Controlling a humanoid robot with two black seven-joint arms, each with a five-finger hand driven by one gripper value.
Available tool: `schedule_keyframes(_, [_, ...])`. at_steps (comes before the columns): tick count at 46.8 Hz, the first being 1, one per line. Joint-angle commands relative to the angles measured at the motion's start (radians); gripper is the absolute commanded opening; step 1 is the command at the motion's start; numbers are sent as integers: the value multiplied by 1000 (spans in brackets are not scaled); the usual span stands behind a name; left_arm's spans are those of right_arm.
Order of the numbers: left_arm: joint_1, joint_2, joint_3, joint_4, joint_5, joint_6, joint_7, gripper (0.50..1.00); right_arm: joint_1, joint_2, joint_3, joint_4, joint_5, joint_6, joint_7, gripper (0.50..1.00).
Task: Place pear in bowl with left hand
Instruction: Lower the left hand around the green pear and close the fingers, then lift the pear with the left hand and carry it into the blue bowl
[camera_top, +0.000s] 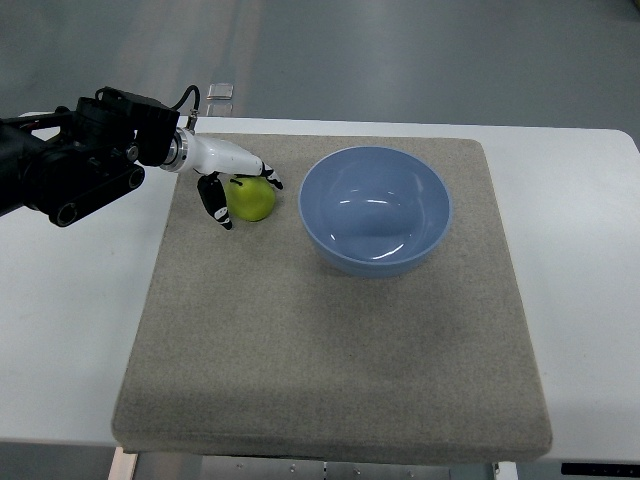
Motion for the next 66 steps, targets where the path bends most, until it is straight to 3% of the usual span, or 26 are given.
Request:
schedule_keyframes(1, [0, 0, 0, 0, 0, 0, 0, 784, 0, 0, 0, 0, 0, -1, 0, 926])
schedule_keyframes(5, [0, 0, -1, 0, -4, 2, 0, 628, 0, 0, 0, 0, 0, 0, 0, 924])
schedule_keyframes(9, [0, 0, -1, 0, -6, 2, 0, 604, 0, 0, 0, 0, 0, 0, 0, 926])
schedule_keyframes(12, [0, 0, -1, 0, -4, 3, 2, 504, 0, 0, 0, 0, 0, 0, 0, 926])
schedule_keyframes(34, [-10, -2, -26, -8, -30, 76, 5, 500, 0, 0, 0, 0, 0, 0, 0, 926])
schedule_keyframes(53, [-17, -3, -116, -26, -69, 198, 5, 500, 0, 0, 0, 0, 0, 0, 0, 926])
schedule_keyframes(66, [-35, -3, -194, -107, -85, 204, 5, 500, 0, 0, 0, 0, 0, 0, 0, 926])
